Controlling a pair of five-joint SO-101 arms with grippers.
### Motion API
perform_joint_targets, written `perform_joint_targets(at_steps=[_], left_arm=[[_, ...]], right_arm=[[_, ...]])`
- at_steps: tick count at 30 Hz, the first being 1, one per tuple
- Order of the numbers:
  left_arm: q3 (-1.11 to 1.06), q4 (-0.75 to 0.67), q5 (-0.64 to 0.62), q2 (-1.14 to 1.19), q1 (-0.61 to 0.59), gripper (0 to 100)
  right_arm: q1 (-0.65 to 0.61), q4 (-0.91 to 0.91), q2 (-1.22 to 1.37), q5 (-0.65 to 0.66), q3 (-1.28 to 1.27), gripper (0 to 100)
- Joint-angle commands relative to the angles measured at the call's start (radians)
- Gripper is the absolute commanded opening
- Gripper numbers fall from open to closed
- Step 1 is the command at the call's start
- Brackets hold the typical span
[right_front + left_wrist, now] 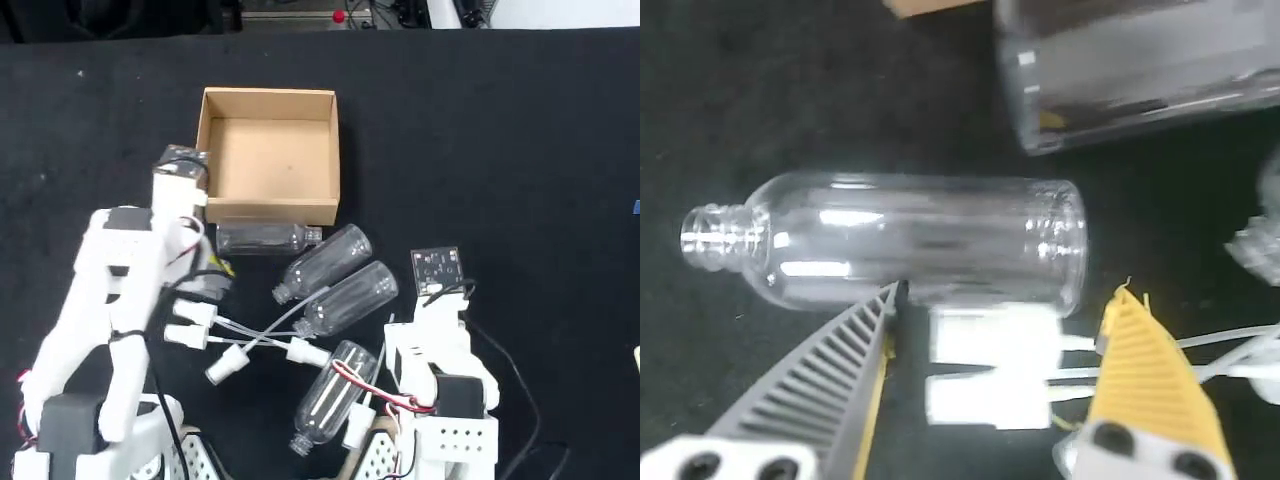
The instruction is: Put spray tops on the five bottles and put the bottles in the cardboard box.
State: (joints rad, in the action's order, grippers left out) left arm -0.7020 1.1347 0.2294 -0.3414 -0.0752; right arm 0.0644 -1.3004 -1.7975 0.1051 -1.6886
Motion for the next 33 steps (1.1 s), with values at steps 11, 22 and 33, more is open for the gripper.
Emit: perform_joint_targets(at_steps=[11,22,33], left_arm=[[0.338,0.281,-0.269,0.011,-0.217,30],[0.26,0.19,-0.973,0.135,-0.292,30],[0.248,0.12,-0.991,0.331,-0.274,30]], right_arm=[[0.015,-0.005,-0.094,0.008,0.007,1.1],[0.015,-0.005,-0.094,0.008,0.007,1.1],[0.015,-0.005,-0.094,0.008,0.007,1.1]])
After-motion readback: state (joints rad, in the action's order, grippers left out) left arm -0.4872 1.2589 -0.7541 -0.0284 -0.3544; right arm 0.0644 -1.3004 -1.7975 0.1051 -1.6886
